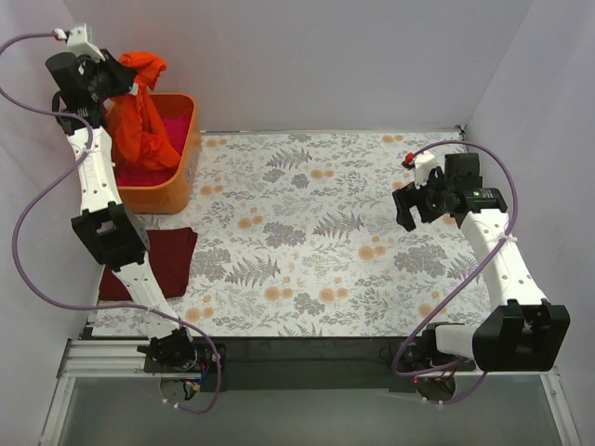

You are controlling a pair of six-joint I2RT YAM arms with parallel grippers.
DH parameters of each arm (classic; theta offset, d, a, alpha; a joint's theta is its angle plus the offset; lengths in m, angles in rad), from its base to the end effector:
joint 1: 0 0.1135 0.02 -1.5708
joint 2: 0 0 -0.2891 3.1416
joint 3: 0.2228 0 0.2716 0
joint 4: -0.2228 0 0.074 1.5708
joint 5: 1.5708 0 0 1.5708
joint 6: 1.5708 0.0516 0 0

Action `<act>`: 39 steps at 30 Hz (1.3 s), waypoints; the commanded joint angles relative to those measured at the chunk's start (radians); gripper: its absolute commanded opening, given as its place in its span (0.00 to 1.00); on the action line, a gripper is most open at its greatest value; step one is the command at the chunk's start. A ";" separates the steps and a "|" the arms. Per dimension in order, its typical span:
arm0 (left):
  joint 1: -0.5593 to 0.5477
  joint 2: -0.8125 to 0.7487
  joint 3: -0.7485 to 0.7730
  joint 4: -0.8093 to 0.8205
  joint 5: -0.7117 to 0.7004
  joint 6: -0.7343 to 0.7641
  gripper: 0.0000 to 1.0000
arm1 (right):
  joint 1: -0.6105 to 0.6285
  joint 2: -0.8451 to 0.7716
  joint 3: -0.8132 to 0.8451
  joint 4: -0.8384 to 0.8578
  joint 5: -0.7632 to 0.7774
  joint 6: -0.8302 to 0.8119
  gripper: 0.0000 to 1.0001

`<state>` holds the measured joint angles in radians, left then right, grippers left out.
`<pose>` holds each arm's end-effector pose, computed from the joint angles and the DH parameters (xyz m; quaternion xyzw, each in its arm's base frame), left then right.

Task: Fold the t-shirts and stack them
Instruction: Grab the tshirt from the pile, then move the tshirt to the center of the board, then flatten the tshirt out

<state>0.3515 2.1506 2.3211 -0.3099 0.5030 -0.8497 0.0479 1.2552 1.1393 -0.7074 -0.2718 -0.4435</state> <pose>0.5224 0.1651 0.4429 -0.2783 0.6953 -0.3387 0.5696 0.2834 0.0275 0.3266 -0.2723 0.8826 0.0526 0.3795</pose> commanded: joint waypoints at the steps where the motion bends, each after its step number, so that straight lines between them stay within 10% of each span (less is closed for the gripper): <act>1: -0.109 -0.213 0.031 0.078 0.118 -0.022 0.00 | -0.002 -0.057 0.025 0.016 -0.014 0.023 0.98; 11: -0.494 -0.363 0.067 0.146 0.179 -0.158 0.00 | -0.014 -0.114 0.033 0.042 0.020 0.077 0.98; 16: -0.557 -0.463 -0.156 0.213 0.323 -0.301 0.00 | -0.039 -0.128 0.046 0.042 0.026 0.089 0.99; 20: -0.526 -0.618 -0.592 0.061 0.370 -0.209 0.85 | -0.039 -0.132 0.069 -0.006 0.023 0.040 0.99; 27: -0.359 -0.781 -1.090 -0.184 0.358 0.010 0.88 | -0.039 -0.109 0.044 -0.223 -0.041 -0.188 0.98; 39: -0.638 -0.579 -1.143 -0.245 0.065 0.268 0.86 | -0.037 0.139 -0.128 -0.371 0.051 -0.310 0.80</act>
<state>-0.2558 1.4876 1.1416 -0.5709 0.6979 -0.6342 0.0132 1.3476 1.0183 -1.0248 -0.2462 -0.7200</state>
